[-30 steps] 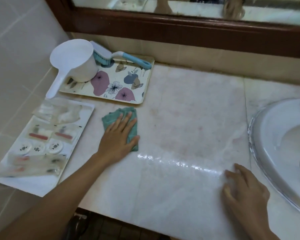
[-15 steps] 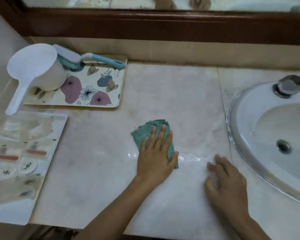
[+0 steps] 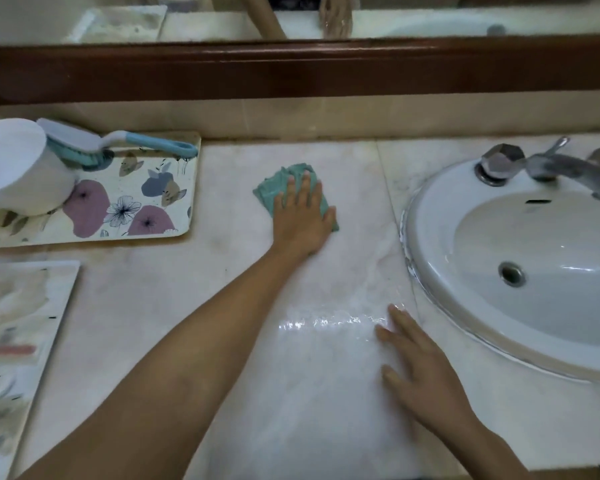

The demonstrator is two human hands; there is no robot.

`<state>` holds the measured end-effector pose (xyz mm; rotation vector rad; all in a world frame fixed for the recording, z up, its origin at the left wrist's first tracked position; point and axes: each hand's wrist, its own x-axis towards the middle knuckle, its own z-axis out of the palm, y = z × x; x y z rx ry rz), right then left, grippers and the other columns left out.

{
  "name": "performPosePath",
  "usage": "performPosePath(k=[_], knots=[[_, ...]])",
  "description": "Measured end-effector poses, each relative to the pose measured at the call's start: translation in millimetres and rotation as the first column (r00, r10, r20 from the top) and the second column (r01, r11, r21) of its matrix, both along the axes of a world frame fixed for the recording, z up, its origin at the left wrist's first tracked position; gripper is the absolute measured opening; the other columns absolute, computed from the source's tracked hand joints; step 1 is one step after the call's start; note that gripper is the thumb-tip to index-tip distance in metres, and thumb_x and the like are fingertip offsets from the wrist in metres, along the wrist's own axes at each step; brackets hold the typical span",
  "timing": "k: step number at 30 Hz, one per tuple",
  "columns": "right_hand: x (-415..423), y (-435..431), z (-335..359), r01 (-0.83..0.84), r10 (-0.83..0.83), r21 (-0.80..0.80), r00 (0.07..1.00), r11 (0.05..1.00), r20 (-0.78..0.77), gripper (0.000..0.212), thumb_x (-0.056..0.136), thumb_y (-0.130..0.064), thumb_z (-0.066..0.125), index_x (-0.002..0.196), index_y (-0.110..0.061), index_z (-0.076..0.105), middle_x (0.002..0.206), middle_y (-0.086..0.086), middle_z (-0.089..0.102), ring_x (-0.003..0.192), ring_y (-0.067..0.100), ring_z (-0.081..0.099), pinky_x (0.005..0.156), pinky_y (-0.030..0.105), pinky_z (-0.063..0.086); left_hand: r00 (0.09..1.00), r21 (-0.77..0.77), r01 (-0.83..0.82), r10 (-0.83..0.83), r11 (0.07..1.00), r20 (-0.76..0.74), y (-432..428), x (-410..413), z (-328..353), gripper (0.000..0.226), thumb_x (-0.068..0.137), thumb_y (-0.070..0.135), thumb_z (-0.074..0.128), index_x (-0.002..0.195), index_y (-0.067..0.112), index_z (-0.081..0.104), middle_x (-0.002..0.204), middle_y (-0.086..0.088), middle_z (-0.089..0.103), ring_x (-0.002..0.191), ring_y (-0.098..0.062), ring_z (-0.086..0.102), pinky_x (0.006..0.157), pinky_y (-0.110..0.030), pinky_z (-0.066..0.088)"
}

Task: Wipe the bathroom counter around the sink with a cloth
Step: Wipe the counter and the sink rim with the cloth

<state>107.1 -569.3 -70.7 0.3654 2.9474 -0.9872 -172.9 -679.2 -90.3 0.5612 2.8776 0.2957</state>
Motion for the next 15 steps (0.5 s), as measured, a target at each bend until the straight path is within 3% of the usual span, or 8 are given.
performPosePath(k=[3, 6, 10, 12, 15], knots=[[14, -5, 15, 0.256, -0.27, -0.124, 0.957, 0.959, -0.106, 0.043, 0.069, -0.039, 0.042, 0.097, -0.022, 0.071, 0.127, -0.009, 0.057, 0.117, 0.007, 0.048, 0.093, 0.002, 0.027, 0.984, 0.065, 0.176, -0.176, 0.982, -0.016, 11, 85, -5, 0.068, 0.098, 0.054, 0.027, 0.155, 0.023, 0.01, 0.163, 0.001, -0.006, 0.149, -0.024, -0.013, 0.119, -0.048, 0.001], [37, 0, 27, 0.412, -0.436, -0.161, 0.885, 0.897, -0.165, 0.036, 0.068, -0.036, 0.043, 0.086, -0.022, 0.07, 0.105, -0.002, 0.061, 0.1, 0.017, 0.054, 0.086, 0.0, 0.029, 0.96, 0.13, 0.28, -0.281, 0.951, -0.009, 15, 175, -9, 0.067, 0.097, 0.054, 0.027, 0.155, 0.025, 0.009, 0.163, 0.003, -0.008, 0.148, -0.02, -0.018, 0.119, -0.045, -0.006], [72, 18, 32, 0.483, -0.494, -0.125, 0.865, 0.867, -0.084, 0.021, 0.077, -0.013, 0.056, 0.091, -0.023, 0.067, 0.097, -0.002, 0.058, 0.088, 0.024, 0.057, 0.076, 0.022, 0.04, 0.964, 0.224, 0.257, -0.266, 0.94, 0.014, 20, 250, -7, 0.066, 0.098, 0.053, 0.021, 0.155, 0.024, 0.005, 0.162, 0.003, -0.015, 0.145, -0.015, -0.026, 0.115, -0.04, -0.015], [82, 27, 32, 0.476, -0.482, -0.148, 0.876, 0.867, -0.01, 0.03, 0.083, 0.002, 0.057, 0.099, -0.023, 0.064, 0.1, -0.001, 0.059, 0.088, 0.02, 0.057, 0.072, 0.023, 0.04, 0.973, 0.244, 0.213, -0.229, 0.946, 0.04, 30, 275, -5, 0.063, 0.1, 0.054, 0.011, 0.155, 0.024, 0.003, 0.161, 0.003, -0.018, 0.145, -0.015, -0.027, 0.115, -0.039, -0.016], [84, 42, 30, 0.451, -0.448, -0.153, 0.892, 0.88, 0.053, 0.031, 0.087, -0.002, 0.056, 0.112, -0.018, 0.062, 0.106, 0.002, 0.058, 0.089, 0.016, 0.054, 0.075, 0.026, 0.041, 0.987, 0.319, 0.136, -0.156, 0.938, 0.036, 43, 291, -4, 0.065, 0.098, 0.053, 0.002, 0.155, 0.025, 0.014, 0.162, 0.006, -0.007, 0.146, -0.01, -0.02, 0.116, -0.038, -0.01]])
